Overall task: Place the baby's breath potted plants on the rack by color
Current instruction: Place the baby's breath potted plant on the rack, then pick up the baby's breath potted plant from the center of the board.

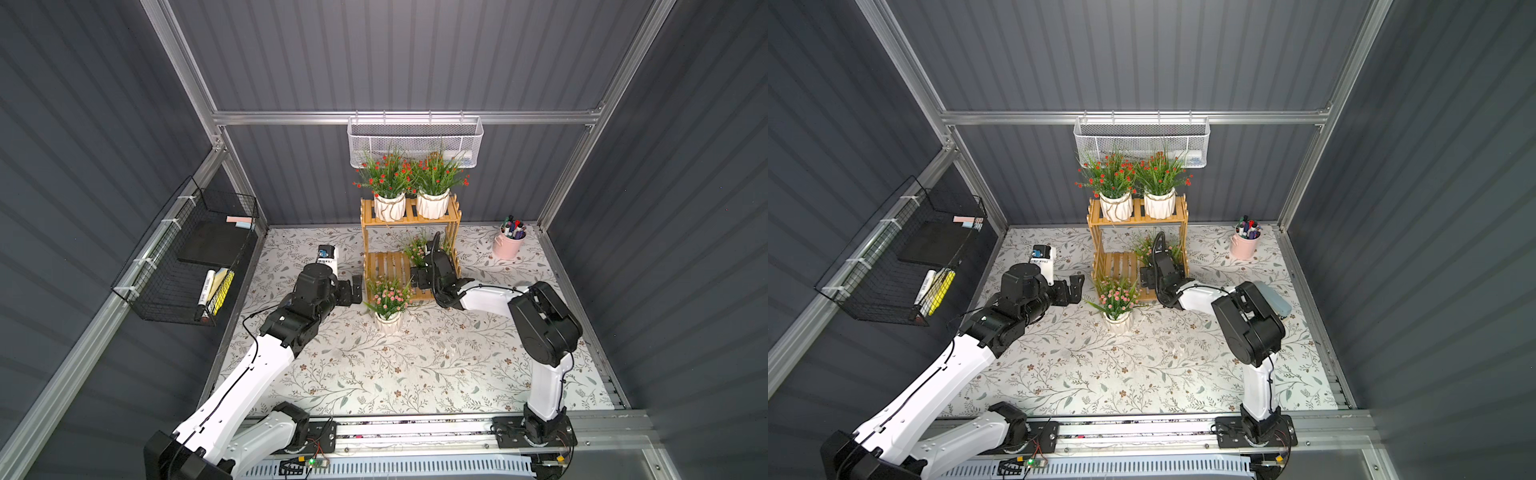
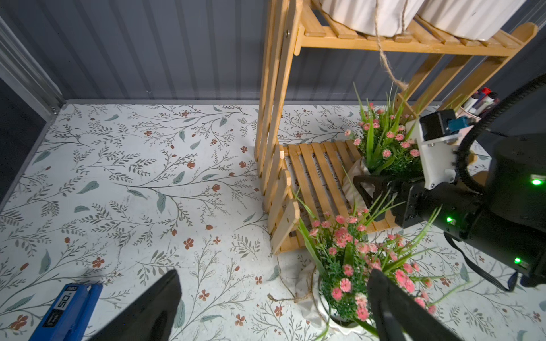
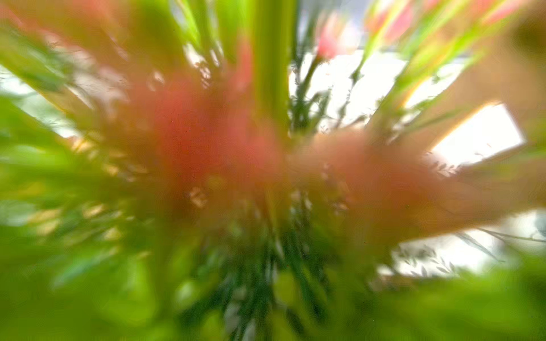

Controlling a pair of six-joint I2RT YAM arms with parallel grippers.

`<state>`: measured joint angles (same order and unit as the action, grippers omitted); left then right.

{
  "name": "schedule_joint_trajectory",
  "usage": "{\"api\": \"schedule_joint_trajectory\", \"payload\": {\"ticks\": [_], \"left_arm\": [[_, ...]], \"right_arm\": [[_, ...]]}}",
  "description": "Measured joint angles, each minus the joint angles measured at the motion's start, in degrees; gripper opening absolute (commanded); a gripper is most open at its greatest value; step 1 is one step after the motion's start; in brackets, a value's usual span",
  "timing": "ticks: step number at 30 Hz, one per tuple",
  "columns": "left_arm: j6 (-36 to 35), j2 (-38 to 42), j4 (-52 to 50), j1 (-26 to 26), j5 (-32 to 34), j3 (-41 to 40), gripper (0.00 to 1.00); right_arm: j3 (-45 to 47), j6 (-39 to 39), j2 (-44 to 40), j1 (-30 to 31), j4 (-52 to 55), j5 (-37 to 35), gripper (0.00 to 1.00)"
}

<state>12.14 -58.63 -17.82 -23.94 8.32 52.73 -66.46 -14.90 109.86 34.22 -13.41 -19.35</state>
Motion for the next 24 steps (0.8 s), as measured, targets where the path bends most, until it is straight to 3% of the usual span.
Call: {"api": "schedule_joint_trajectory", "payload": {"ticks": [17, 20, 24], "left_arm": [[2.16, -1.55, -1.64, -0.17, -6.51, -5.86, 1.00], [4.85, -1.97, -1.66, -2.10, -7.26, -8.55, 0.99], [9.42, -3.13, -1.40, -8.57, -5.57, -9.42, 0.99]], "right_arm": [[4.24, 0.52, -12.98, 3.52, 2.82, -4.31, 0.99], [4.85, 1.05, -17.07, 6.01, 4.55, -4.74, 0.99], [7.13, 1.09, -24.30, 9.01, 6.91, -5.29, 0.99]]}}
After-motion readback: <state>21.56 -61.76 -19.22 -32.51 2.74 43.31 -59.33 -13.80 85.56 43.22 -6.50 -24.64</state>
